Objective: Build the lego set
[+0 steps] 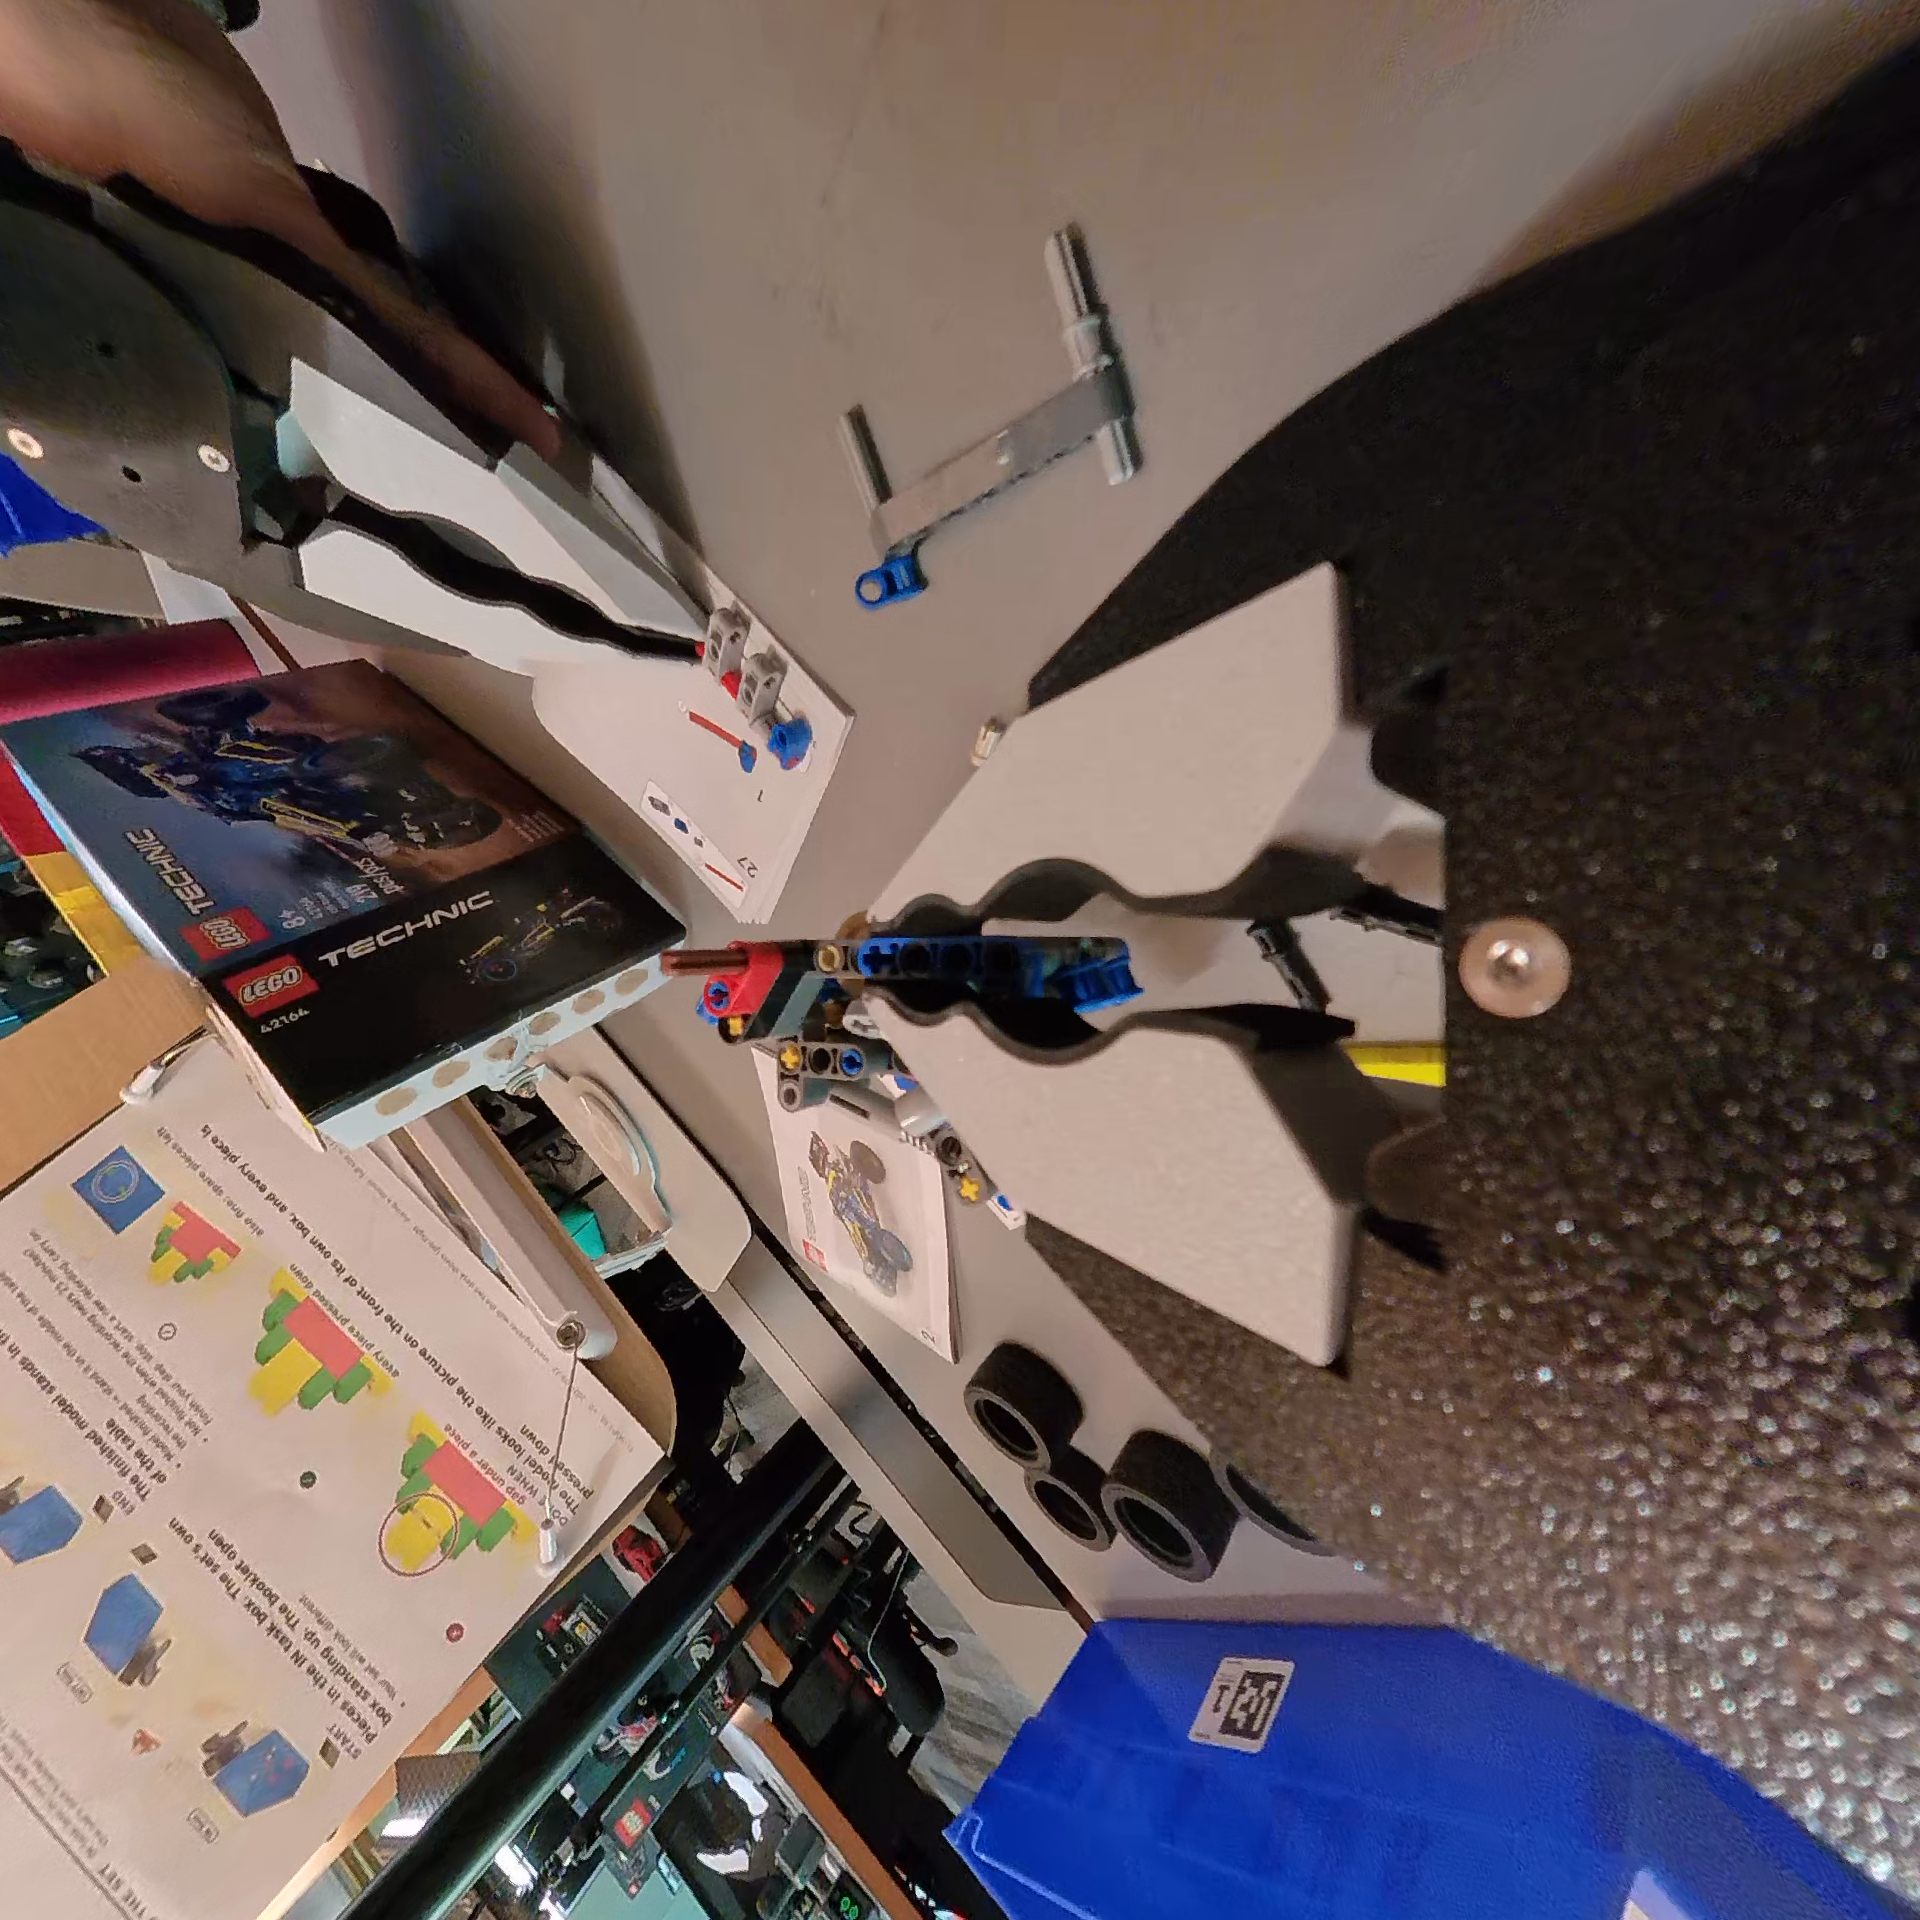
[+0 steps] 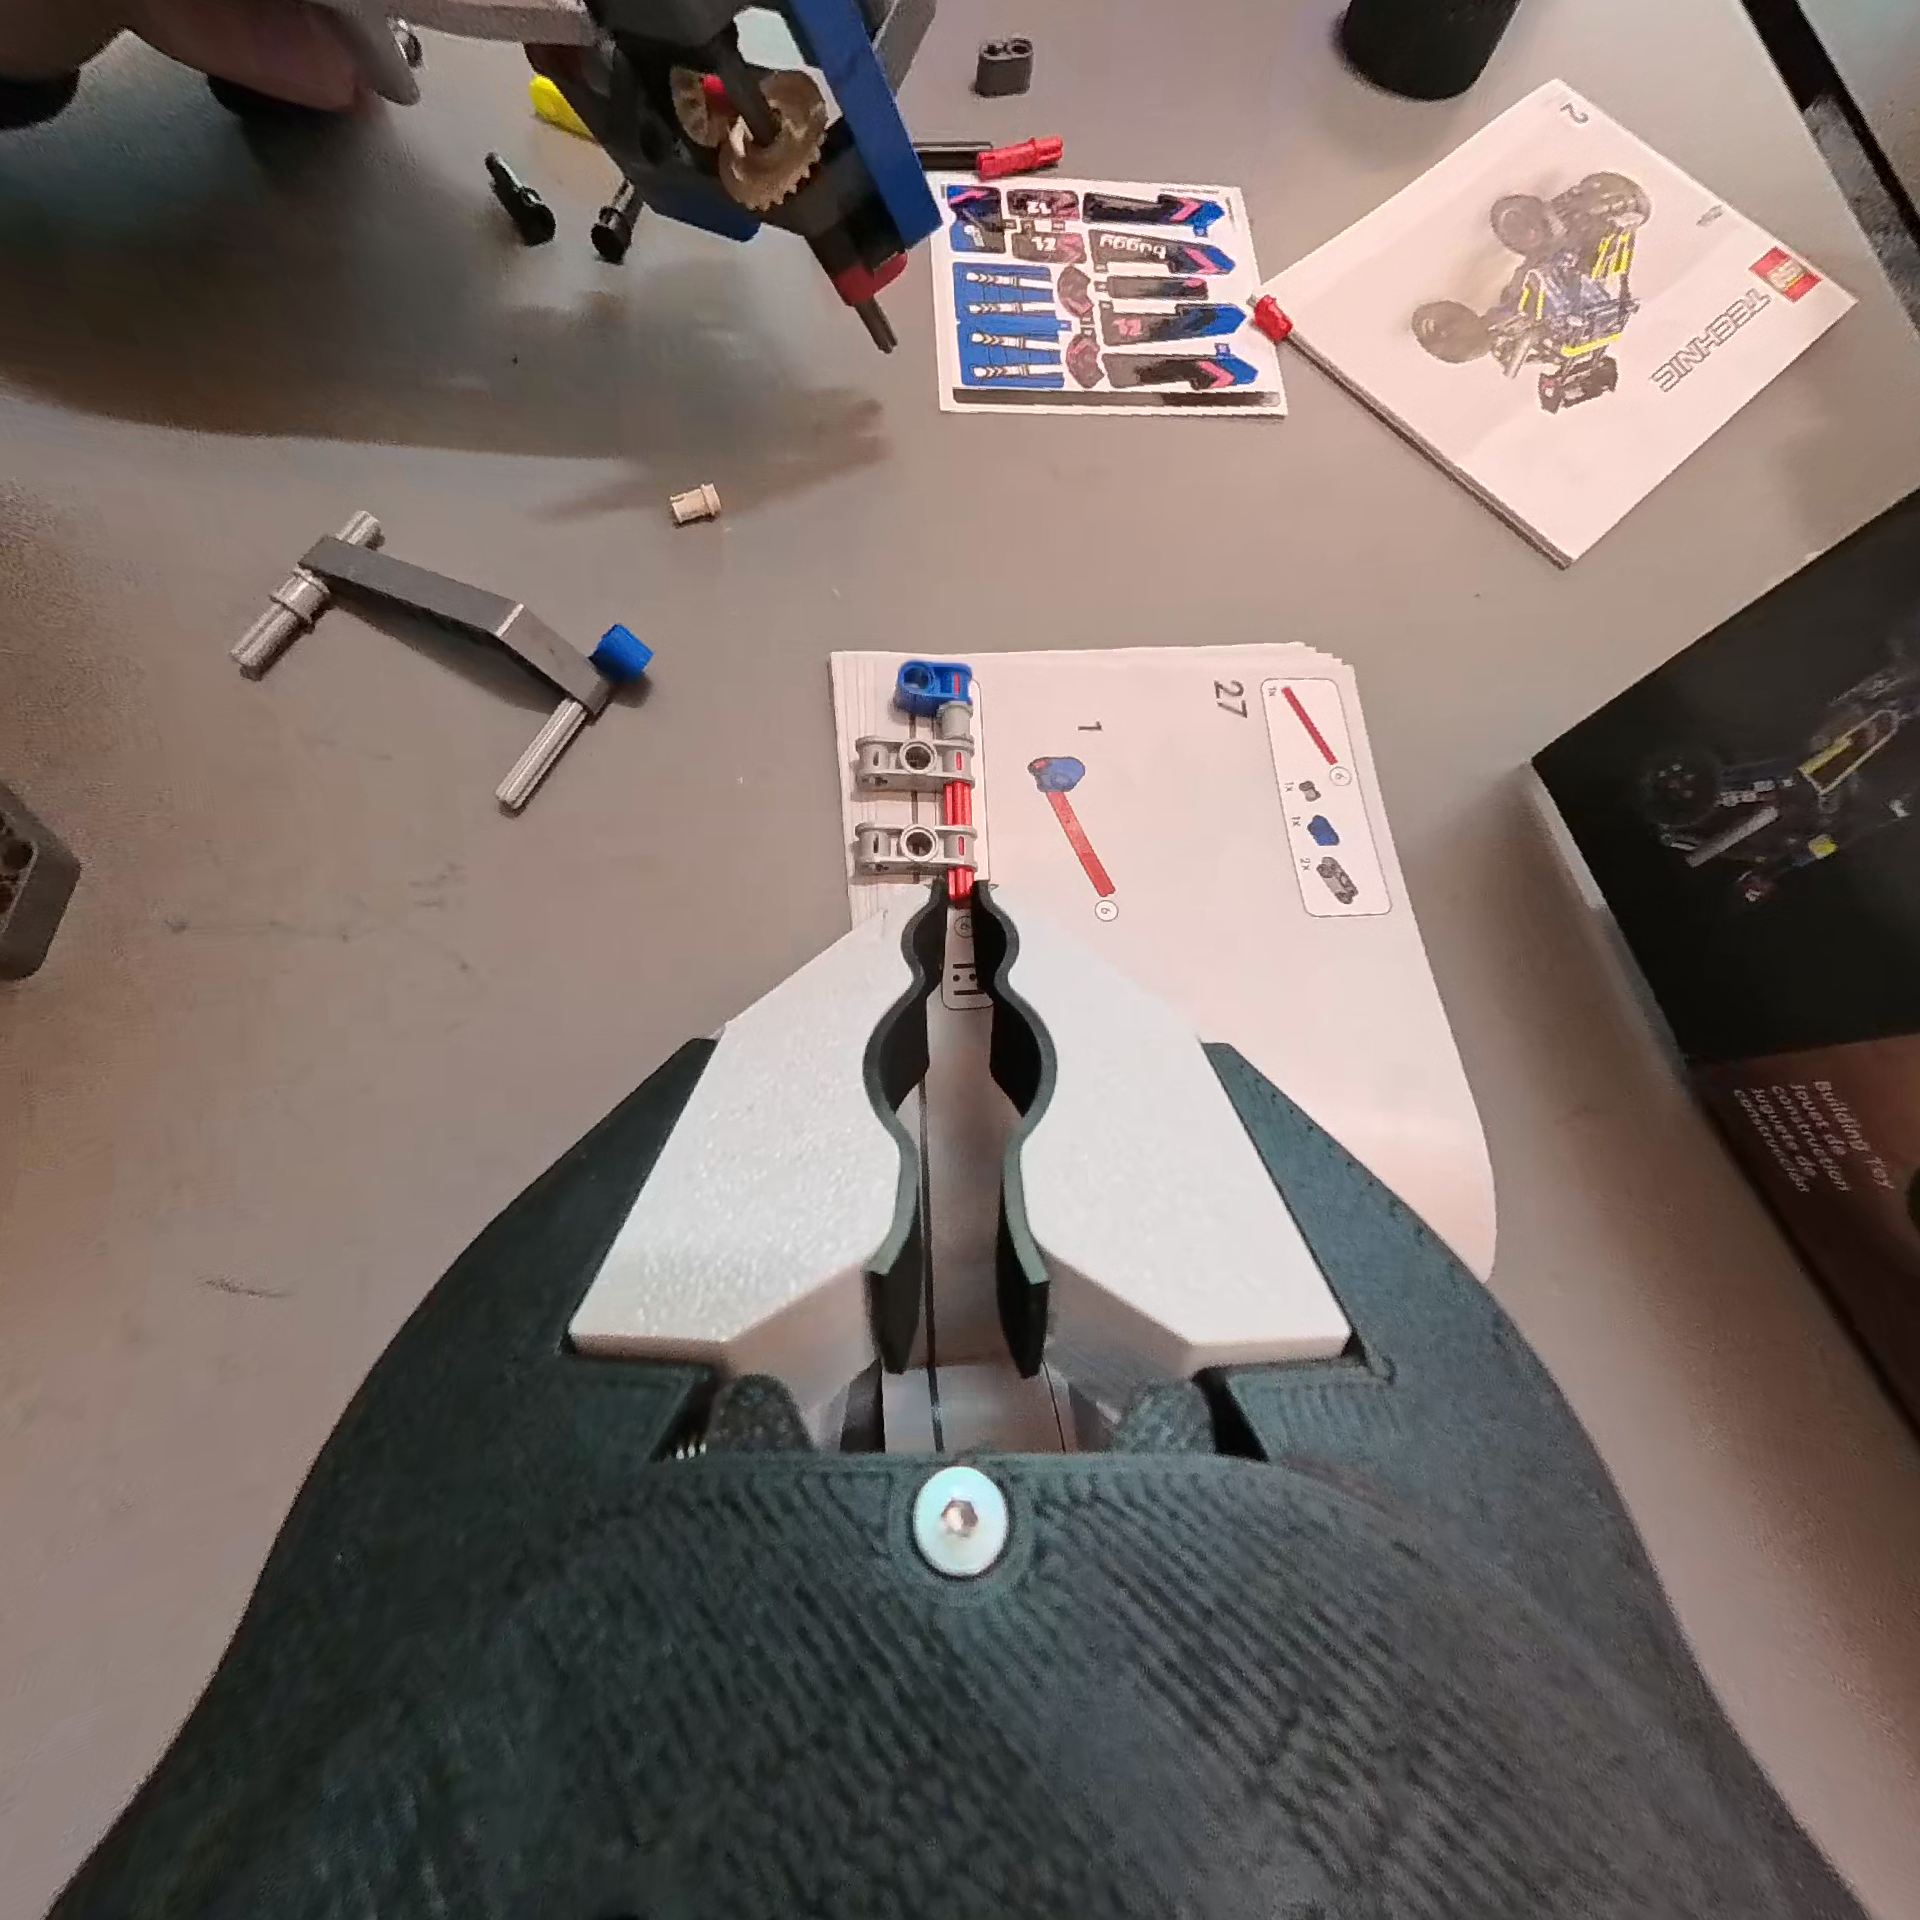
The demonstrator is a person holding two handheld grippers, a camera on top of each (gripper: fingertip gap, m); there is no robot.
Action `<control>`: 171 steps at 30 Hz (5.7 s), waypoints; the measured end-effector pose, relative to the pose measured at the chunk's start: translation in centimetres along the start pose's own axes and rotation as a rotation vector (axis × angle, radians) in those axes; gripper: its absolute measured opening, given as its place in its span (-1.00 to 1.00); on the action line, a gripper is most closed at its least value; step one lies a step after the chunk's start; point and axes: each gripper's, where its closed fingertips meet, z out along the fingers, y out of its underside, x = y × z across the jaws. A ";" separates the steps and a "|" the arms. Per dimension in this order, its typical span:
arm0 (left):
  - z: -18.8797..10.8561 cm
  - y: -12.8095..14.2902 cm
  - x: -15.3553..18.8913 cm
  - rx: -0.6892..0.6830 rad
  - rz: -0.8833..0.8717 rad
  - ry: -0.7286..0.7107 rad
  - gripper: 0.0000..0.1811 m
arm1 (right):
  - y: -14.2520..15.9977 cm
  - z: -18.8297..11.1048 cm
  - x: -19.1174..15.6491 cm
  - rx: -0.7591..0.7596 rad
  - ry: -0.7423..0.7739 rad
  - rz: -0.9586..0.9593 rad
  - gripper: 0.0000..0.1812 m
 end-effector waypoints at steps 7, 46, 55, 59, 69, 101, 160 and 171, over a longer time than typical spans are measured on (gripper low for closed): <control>0.0 0.0 0.2 0.003 0.009 0.007 -0.96 | 0.2 -0.3 0.0 0.001 0.011 -0.011 -0.98; 0.2 0.1 0.4 -0.007 0.025 0.018 -0.96 | 0.3 -0.2 0.5 -0.023 0.094 -0.121 -0.98; 0.2 0.1 0.3 -0.007 0.028 0.017 -0.96 | 0.1 -0.3 0.5 -0.025 0.101 -0.133 -0.98; 0.0 -0.5 0.2 0.019 0.058 -0.007 -0.96 | -1.3 -1.6 0.8 0.020 0.127 -0.151 -0.97; 0.6 -4.9 6.5 0.063 0.594 0.073 -0.96 | 1.0 -8.2 -2.1 0.010 0.294 -0.182 -0.97; 4.8 -7.8 25.3 0.028 0.889 0.477 -0.64 | 8.8 -18.3 -5.1 0.247 0.447 0.183 -0.98; -0.4 -12.3 17.7 0.175 -0.286 0.913 -0.95 | -2.4 -15.4 -12.3 0.689 -0.182 0.201 -0.94; -0.4 -12.0 17.3 0.198 -0.345 0.933 -0.95 | -2.6 -14.8 -12.1 0.740 -0.225 0.277 -0.94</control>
